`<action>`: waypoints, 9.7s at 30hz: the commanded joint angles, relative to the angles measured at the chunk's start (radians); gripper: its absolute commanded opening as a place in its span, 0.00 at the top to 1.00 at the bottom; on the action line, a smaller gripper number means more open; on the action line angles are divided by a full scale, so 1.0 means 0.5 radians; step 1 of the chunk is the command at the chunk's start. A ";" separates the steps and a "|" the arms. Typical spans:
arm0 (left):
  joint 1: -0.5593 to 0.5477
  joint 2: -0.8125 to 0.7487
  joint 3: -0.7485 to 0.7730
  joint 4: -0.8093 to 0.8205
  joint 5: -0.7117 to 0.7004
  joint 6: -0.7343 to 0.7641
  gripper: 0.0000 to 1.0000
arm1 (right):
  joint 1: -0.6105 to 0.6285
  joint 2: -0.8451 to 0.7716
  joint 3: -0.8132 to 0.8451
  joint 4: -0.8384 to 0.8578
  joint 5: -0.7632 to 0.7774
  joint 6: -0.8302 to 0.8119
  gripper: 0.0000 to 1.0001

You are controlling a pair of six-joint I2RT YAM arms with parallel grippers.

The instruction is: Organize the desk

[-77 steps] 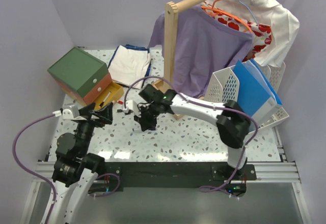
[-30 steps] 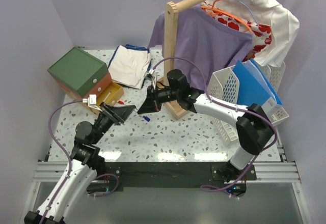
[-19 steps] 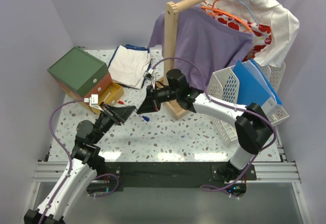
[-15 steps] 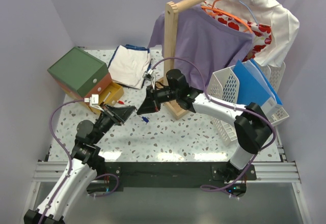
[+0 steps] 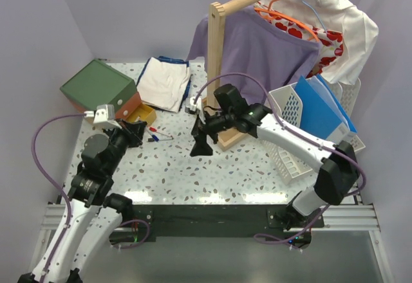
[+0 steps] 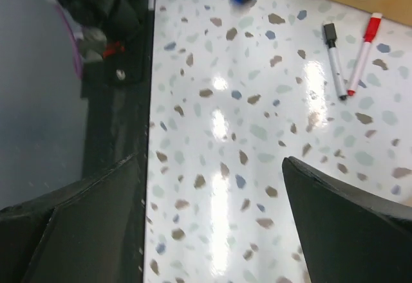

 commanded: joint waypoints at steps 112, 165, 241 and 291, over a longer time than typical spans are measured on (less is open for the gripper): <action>-0.002 -0.354 -0.174 0.107 -0.790 0.777 0.16 | 0.309 1.881 1.644 -0.162 1.525 0.430 0.61; -0.008 -0.155 -1.048 1.779 0.705 -1.257 0.34 | 0.061 0.334 0.233 0.445 -0.371 0.837 1.00; 0.019 0.878 0.238 0.183 -0.802 1.045 0.24 | 0.125 -0.080 -0.145 -0.475 0.223 -0.771 0.01; 0.022 -0.538 -0.207 0.104 -0.882 0.669 0.09 | 0.432 1.715 1.414 -0.322 1.607 0.325 0.94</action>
